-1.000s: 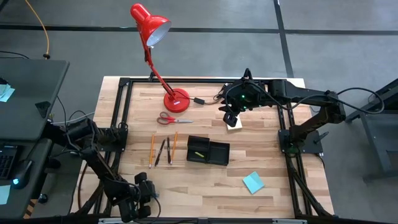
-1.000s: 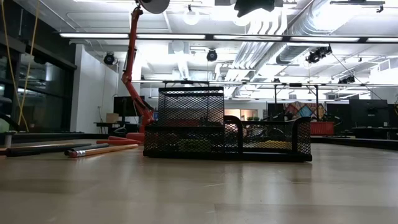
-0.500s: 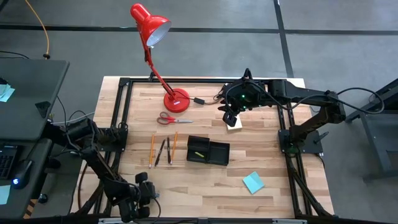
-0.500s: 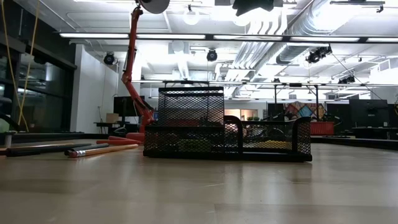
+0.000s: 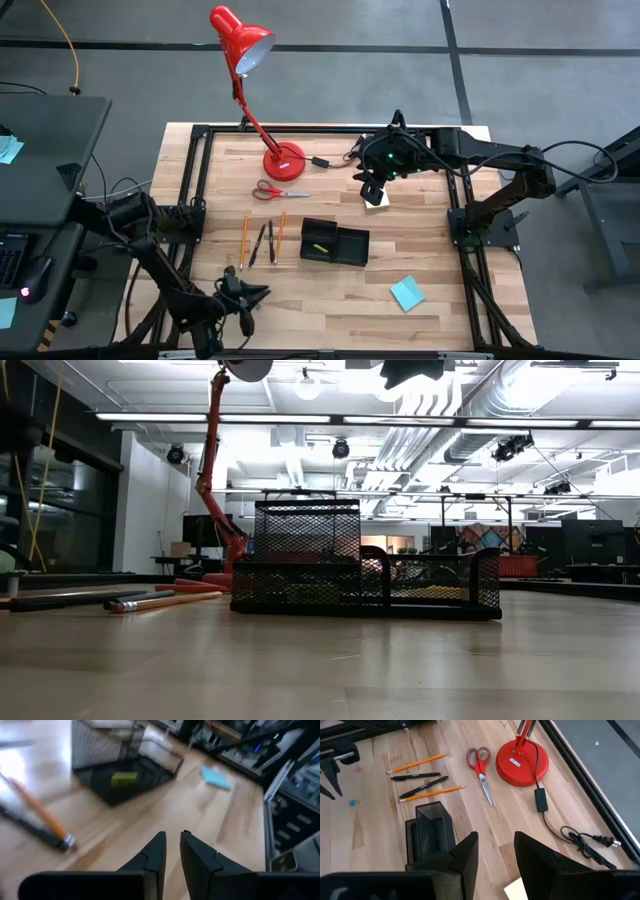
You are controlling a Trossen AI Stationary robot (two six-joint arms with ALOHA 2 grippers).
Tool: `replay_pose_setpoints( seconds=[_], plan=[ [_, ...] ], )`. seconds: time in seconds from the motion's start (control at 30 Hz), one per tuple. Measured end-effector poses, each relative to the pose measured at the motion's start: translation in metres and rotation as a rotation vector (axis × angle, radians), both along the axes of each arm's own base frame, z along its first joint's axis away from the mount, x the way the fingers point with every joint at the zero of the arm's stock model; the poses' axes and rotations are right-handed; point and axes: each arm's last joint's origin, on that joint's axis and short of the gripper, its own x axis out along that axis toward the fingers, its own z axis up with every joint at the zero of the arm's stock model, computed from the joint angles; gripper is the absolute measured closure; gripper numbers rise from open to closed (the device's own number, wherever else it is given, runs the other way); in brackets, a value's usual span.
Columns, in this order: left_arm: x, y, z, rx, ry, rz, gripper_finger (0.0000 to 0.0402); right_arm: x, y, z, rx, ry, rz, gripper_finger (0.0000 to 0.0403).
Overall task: Pick and place office supplies into organizer
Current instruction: Put the blue binder clip into the black desk organizer
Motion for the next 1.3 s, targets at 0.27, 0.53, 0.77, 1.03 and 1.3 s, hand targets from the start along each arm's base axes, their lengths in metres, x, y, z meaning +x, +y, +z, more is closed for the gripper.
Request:
replay_pose_setpoints(
  seconds=[0.27,0.53,0.77,1.03,1.3],
  plan=[
    [0.020,-0.012,-0.051,-0.088,-0.055,0.026,0.0343,0.000,0.001,0.000,0.041,-0.002,-0.004,0.0281],
    [0.026,-0.023,-0.038,0.138,0.032,-0.036,0.0328,-0.001,0.002,-0.002,0.054,0.016,0.047,0.0281],
    [0.025,-0.025,-0.042,0.073,0.169,-0.118,0.0251,0.002,0.004,-0.027,0.080,0.086,0.114,0.0281],
    [0.013,-0.028,-0.042,-0.014,0.097,-0.066,0.0229,0.010,0.020,-0.041,0.089,0.060,0.188,0.0281],
    [-0.009,-0.028,-0.041,0.031,0.072,-0.047,0.0289,0.011,0.025,-0.039,0.068,0.040,0.208,0.0281]
  ],
)
